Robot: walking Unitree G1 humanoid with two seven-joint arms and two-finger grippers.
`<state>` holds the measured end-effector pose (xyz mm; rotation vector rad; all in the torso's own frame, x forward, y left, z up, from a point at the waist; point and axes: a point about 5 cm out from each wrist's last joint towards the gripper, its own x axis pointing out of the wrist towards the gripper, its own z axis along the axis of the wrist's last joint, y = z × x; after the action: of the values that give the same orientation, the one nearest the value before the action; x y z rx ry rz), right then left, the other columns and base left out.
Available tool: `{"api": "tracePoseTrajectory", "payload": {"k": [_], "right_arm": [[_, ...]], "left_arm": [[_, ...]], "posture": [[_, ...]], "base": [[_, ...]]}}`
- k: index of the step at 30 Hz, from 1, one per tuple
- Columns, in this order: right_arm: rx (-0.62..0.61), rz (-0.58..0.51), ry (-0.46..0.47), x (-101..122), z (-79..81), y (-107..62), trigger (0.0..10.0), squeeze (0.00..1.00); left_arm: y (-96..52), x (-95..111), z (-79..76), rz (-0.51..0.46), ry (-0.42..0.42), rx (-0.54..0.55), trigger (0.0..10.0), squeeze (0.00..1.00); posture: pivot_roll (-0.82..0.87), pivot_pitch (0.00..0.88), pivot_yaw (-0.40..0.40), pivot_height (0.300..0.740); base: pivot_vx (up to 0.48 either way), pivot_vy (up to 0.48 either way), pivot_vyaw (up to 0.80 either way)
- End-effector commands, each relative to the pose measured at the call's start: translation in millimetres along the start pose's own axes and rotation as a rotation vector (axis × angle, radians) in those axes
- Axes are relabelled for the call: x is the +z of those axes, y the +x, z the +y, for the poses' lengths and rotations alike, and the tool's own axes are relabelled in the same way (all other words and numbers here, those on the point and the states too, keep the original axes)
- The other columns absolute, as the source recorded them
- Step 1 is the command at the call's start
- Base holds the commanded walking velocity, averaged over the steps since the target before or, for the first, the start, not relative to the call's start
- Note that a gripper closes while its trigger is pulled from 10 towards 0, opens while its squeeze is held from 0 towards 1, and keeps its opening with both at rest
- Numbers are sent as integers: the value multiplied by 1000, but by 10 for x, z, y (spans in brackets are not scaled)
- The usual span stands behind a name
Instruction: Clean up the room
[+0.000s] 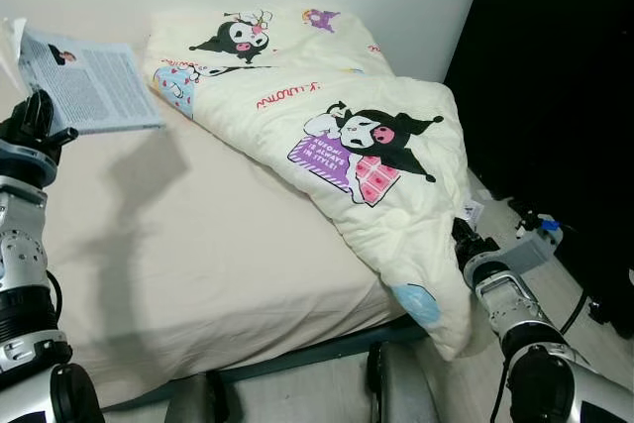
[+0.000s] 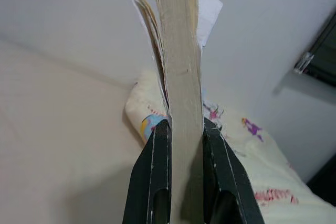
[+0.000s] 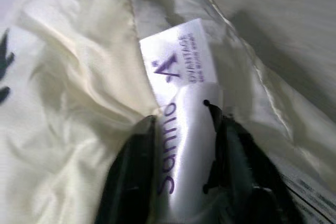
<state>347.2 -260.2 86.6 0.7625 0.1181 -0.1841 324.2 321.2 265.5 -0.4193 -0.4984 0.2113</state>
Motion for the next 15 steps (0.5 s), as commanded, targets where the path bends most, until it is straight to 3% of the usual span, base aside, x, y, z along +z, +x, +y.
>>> {"api": "tracePoseTrajectory", "payload": {"k": [1, 8, 11, 13, 14, 15], "right_arm": [[21, 6, 0, -30, 63, 21, 0, 0], [173, 36, -68, -76, 337, 88, 0, 0], [412, 133, -171, -294, 673, 92, 0, 0], [455, 150, -183, -335, 731, 87, 0, 0], [573, 198, -232, -448, 865, 54, 0, 0], [573, 198, -232, -448, 865, 54, 0, 0]], "left_arm": [[53, 189, -131, -86, -37, -36, 0, 0], [91, 279, -267, -138, -47, -56, 0, 0], [70, 212, -306, -132, -51, -52, 0, 0], [67, 197, -313, -130, -53, -52, 0, 0], [60, 173, -322, -126, -60, -50, 0, 0], [60, 173, -322, -126, -60, -50, 0, 0]], "posture": [[-9, 155, 11, 501], [-28, 129, -11, 501], [-48, 112, -22, 501], [-48, 112, -22, 501], [-54, 107, -26, 501], [-54, 107, -26, 501]], "base": [[0, 0, 0], [0, 0, 0], [0, 0, 0], [0, 0, 0], [0, 0, 0], [0, 0, 0]]}}
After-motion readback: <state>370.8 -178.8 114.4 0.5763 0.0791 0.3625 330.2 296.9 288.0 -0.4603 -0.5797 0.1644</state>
